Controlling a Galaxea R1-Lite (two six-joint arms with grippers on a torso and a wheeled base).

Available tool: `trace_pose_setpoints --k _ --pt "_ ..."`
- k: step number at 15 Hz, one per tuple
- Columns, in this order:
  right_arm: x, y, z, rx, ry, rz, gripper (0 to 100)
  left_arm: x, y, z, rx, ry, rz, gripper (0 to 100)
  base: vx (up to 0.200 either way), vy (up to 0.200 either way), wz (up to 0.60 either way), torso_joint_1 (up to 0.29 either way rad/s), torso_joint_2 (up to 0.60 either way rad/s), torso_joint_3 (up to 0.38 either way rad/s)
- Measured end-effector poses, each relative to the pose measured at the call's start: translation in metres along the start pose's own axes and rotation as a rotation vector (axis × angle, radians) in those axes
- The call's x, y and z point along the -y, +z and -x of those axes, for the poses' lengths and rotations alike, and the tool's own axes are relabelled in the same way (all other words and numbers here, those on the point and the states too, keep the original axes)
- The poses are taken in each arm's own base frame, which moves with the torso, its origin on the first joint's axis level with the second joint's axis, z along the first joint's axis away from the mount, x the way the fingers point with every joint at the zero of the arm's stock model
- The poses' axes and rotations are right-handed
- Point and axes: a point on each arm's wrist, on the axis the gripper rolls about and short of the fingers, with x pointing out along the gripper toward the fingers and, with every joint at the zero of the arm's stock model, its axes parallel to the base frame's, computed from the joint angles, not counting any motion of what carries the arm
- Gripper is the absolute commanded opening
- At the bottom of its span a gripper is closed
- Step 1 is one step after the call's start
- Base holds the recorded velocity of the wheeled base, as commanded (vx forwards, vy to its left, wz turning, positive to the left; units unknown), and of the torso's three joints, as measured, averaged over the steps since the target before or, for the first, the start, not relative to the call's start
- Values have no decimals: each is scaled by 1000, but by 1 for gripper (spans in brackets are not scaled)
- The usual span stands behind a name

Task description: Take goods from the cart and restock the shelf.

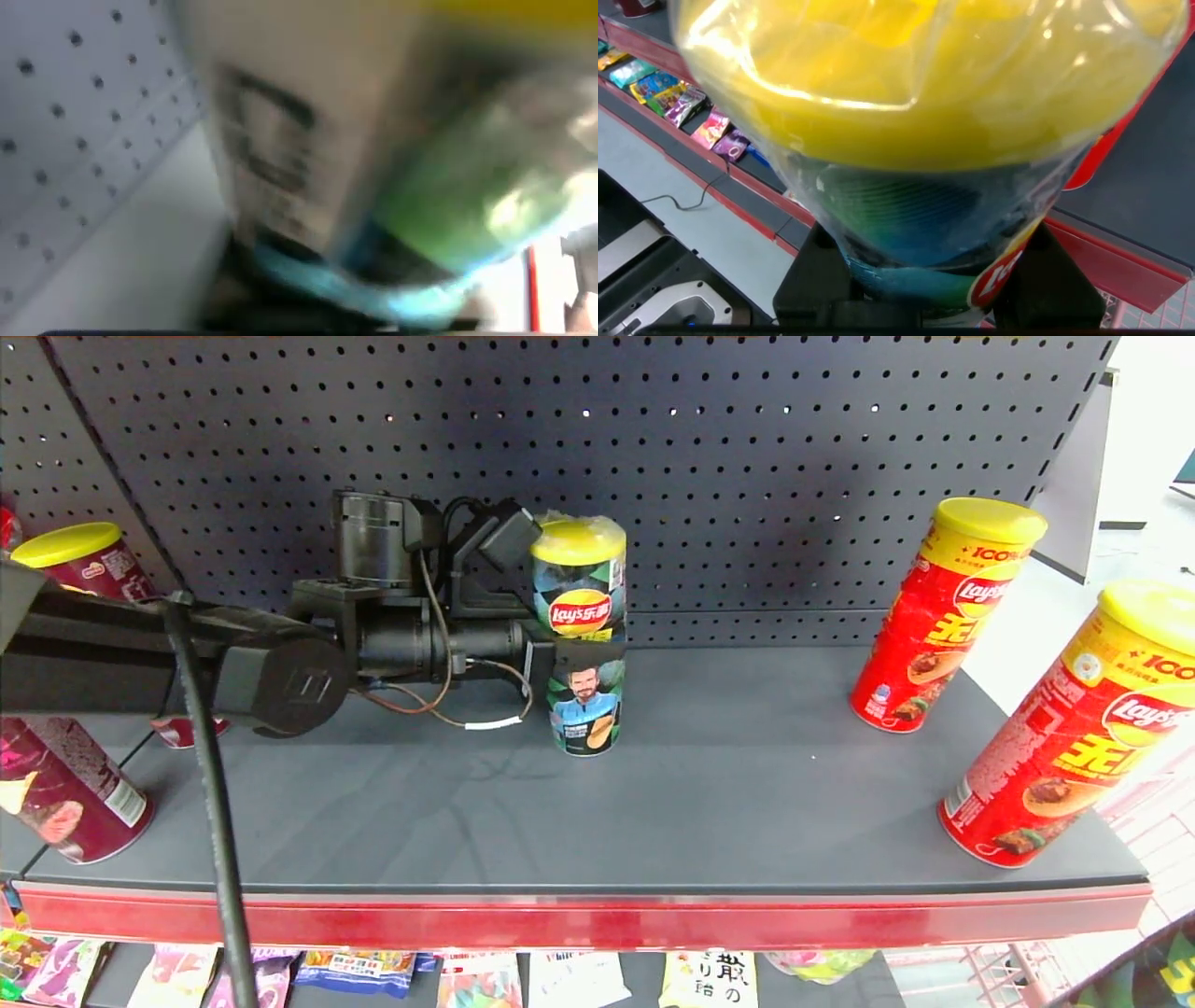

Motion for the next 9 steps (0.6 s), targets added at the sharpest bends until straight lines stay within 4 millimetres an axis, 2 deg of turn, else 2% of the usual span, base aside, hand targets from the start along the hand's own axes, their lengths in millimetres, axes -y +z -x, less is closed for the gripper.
trace_pose_setpoints --k 3,9 --pt "0 0 -1 -3 0 -1 0 14 -5 14 -23 -10 19 0 0 0 0 0 0 0" --pt "1 2 -3 -5 2 -2 0 57 -27 71 -76 0 70 0 0 0 0 0 0 0"
